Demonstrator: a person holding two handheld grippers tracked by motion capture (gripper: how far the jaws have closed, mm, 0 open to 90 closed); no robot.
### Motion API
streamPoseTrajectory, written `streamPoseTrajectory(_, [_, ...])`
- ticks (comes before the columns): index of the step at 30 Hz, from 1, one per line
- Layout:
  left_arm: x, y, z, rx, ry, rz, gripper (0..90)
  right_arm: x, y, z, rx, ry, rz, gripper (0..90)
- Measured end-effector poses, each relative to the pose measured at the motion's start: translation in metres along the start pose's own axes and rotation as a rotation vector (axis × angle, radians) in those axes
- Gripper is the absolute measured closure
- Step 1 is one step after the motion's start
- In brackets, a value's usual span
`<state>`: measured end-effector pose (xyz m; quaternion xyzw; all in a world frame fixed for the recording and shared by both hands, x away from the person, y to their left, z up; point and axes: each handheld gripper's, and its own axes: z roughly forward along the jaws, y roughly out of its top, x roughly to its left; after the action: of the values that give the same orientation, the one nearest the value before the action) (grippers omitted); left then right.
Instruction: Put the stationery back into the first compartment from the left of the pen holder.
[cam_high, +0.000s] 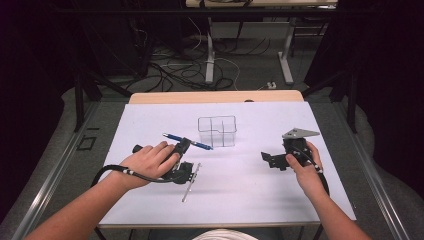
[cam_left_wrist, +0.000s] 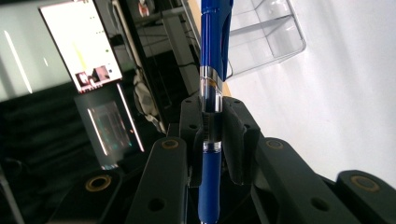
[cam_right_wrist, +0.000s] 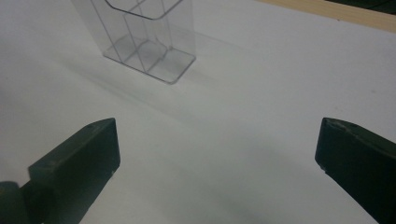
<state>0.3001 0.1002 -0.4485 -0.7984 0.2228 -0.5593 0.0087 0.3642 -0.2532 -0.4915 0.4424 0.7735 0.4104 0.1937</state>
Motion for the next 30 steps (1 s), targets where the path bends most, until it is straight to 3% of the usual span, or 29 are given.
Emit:
streamPoseTrajectory(3, [-0.002, 0.004, 0.001, -0.018, 0.014, 0.026, 79.0, 0.008, 0.01, -0.001, 0.006, 0.03, -0.018, 0.0])
streamPoseTrajectory(5, [0.002, 0.007, 0.001, -0.018, 0.025, 0.106, 79.0, 0.013, 0.018, -0.001, 0.019, 0.069, -0.041, 0.0])
streamPoseTrajectory(7, [-0.002, 0.009, 0.003, -0.031, 0.008, 0.076, 79.0, 0.019, 0.026, 0.001, 0.035, 0.099, -0.07, 0.0])
streamPoseTrajectory(9, [-0.004, 0.01, 0.004, -0.039, 0.019, 0.087, 79.0, 0.024, 0.035, 0.002, 0.048, 0.107, -0.108, 0.0])
streamPoseTrajectory(10, [-0.004, 0.011, 0.003, -0.023, 0.004, 0.104, 79.0, 0.027, 0.039, 0.003, 0.045, 0.109, -0.123, 0.0])
streamPoseTrajectory(11, [-0.007, 0.011, 0.004, -0.033, -0.007, 0.08, 79.0, 0.029, 0.044, 0.003, 0.055, 0.113, -0.132, 0.0])
streamPoseTrajectory(12, [-0.005, 0.012, 0.004, -0.032, 0.01, 0.113, 79.0, 0.031, 0.049, 0.004, 0.057, 0.122, -0.144, 0.0])
streamPoseTrajectory(20, [-0.005, 0.014, 0.006, -0.04, 0.019, 0.141, 79.0, 0.046, 0.078, 0.011, 0.113, 0.151, -0.186, 0.0])
streamPoseTrajectory(24, [-0.005, 0.015, 0.007, -0.034, 0.015, 0.157, 79.0, 0.055, 0.087, 0.016, 0.145, 0.168, -0.235, 0.4])
streamPoseTrajectory(30, [-0.008, 0.015, 0.009, -0.043, 0.025, 0.179, 79.0, 0.071, 0.1, 0.021, 0.172, 0.224, -0.33, 19.6])
